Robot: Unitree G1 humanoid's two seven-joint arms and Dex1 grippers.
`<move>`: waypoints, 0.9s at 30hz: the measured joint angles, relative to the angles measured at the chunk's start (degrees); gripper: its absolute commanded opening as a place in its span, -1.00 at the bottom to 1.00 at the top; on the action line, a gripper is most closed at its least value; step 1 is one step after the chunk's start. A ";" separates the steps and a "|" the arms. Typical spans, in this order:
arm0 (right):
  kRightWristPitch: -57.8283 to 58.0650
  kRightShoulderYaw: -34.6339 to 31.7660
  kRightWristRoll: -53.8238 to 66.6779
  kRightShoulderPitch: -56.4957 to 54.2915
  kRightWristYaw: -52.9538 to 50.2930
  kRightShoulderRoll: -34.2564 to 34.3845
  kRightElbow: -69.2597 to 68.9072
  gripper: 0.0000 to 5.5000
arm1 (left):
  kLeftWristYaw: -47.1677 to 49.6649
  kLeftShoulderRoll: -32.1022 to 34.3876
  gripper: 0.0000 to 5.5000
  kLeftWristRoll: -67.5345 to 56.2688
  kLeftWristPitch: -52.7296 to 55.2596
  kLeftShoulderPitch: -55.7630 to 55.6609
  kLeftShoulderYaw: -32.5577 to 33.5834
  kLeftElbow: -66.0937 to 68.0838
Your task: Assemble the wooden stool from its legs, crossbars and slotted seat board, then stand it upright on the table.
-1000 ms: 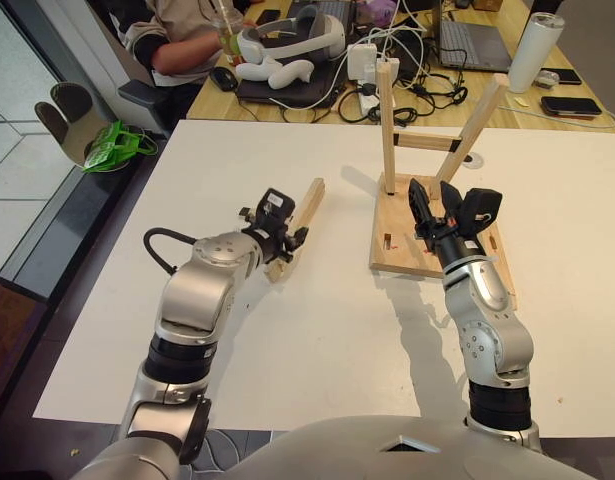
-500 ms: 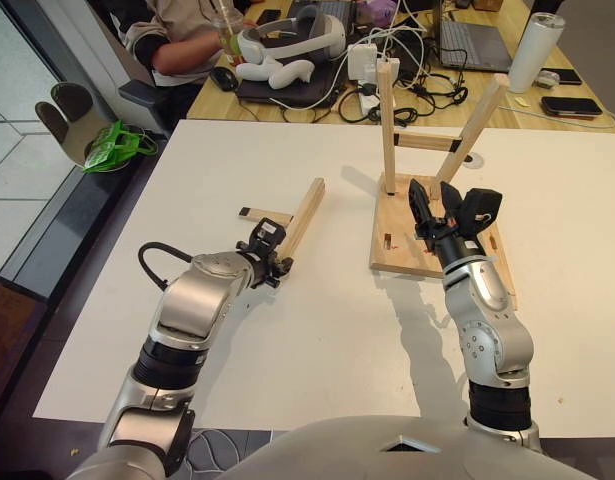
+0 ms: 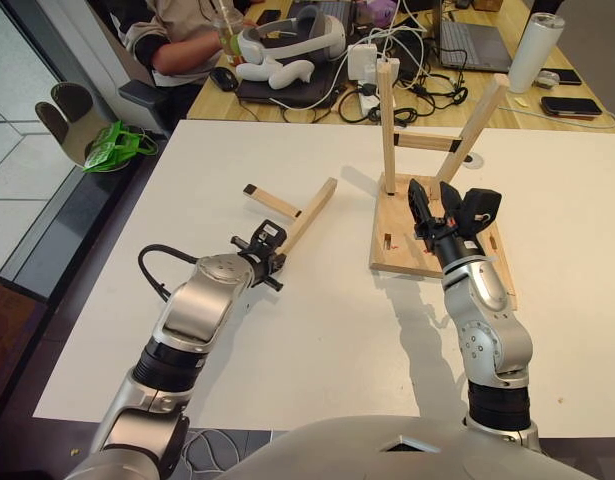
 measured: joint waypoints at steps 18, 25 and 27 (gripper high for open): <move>20.42 -22.69 61.02 -28.32 -10.87 -0.21 3.34 0.11 | 27.52 1.43 -0.63 32.86 -41.49 -3.82 1.56 0.85; 18.29 -21.02 65.59 -31.84 -14.95 -1.25 7.32 0.57 | 28.41 -1.24 -0.63 43.45 -47.99 -4.27 -2.74 0.64; 17.17 -19.81 65.36 -33.44 -15.46 0.01 9.13 0.59 | 28.33 -2.04 -0.63 45.39 -49.59 -4.66 -3.55 0.60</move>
